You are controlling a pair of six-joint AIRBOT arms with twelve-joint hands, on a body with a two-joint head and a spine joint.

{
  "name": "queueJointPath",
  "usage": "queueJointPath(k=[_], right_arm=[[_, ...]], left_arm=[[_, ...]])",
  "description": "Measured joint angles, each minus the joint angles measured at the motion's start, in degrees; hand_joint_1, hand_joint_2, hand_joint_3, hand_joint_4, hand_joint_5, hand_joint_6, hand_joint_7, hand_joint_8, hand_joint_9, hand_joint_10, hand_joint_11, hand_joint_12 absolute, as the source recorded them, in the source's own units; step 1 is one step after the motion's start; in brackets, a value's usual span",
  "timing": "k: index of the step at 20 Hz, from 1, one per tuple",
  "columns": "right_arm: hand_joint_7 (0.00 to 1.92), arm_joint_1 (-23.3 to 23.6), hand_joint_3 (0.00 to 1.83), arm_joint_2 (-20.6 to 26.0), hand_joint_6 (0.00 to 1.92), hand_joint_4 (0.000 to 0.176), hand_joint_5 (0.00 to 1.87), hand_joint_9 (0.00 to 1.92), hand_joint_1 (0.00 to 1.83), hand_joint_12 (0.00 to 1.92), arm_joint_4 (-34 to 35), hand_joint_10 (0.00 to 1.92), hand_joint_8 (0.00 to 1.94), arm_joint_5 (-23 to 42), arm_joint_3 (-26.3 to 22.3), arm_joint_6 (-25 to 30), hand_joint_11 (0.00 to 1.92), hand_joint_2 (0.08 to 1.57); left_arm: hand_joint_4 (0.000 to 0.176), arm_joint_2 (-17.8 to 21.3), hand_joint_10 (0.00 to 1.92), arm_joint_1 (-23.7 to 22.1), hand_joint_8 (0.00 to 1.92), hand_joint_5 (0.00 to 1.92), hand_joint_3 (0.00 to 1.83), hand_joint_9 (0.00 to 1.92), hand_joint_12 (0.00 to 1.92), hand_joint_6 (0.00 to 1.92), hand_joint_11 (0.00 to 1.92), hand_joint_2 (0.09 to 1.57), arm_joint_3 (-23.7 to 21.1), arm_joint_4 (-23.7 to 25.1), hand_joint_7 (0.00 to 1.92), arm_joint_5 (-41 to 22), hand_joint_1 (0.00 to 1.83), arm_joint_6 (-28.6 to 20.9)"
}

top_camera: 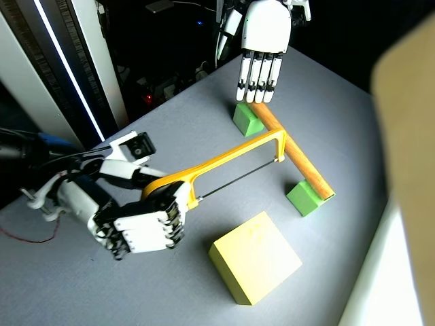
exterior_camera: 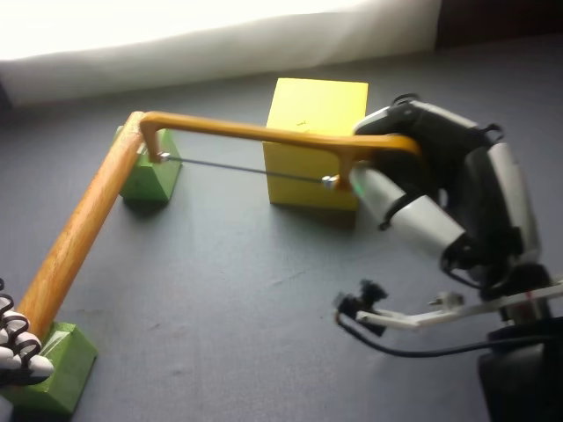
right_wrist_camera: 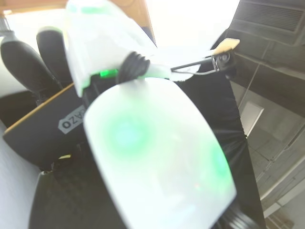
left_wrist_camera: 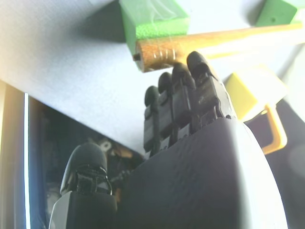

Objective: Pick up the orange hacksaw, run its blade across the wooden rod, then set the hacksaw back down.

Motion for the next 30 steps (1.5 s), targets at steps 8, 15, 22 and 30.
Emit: queueJointPath(k=[8, 15, 22, 30], right_arm=[[0.96, 2.51, 0.0, -4.85, 0.94, 0.0, 0.89, 0.93, 1.38, 1.42, 0.11, 1.3, 1.01, -2.6, 4.2, -3.52, 0.81, 1.12], [0.94, 4.15, 0.0, -10.43, 0.92, 0.0, 0.9, 0.92, 1.37, 1.41, 0.15, 1.32, 1.05, -4.13, 8.31, -5.16, 0.81, 1.13], [0.94, 4.87, 0.0, -15.3, 0.96, 0.0, 0.88, 0.92, 1.37, 1.41, 3.06, 1.31, 1.04, -3.23, 12.33, -6.38, 0.82, 1.13], [0.96, 5.57, 0.0, -17.77, 0.94, 0.0, 0.89, 0.94, 1.38, 1.39, 4.13, 1.28, 1.01, -4.37, 13.49, -6.29, 0.84, 1.12]], left_arm=[[0.0, -0.04, 0.0, -0.02, 0.0, 0.24, 0.0, 0.23, 0.47, 0.0, 0.0, 1.28, 0.0, -0.02, 0.25, -0.02, 0.1, 0.0], [0.0, -0.04, 0.0, -0.07, 0.0, 0.21, 0.0, 0.23, 0.52, 0.0, 0.0, 1.29, 0.0, 0.02, 0.23, 0.02, 0.08, 0.0], [0.0, -0.04, 0.0, -0.07, 0.0, 0.18, 0.0, 0.2, 0.47, 0.0, 0.0, 1.29, 0.07, 0.02, 0.21, 0.02, 0.08, 0.0], [0.0, -0.04, 0.0, -0.07, 0.0, 0.2, 0.0, 0.22, 0.49, 0.0, 0.0, 1.3, 0.24, 0.07, 0.23, 0.02, 0.07, 0.22]])
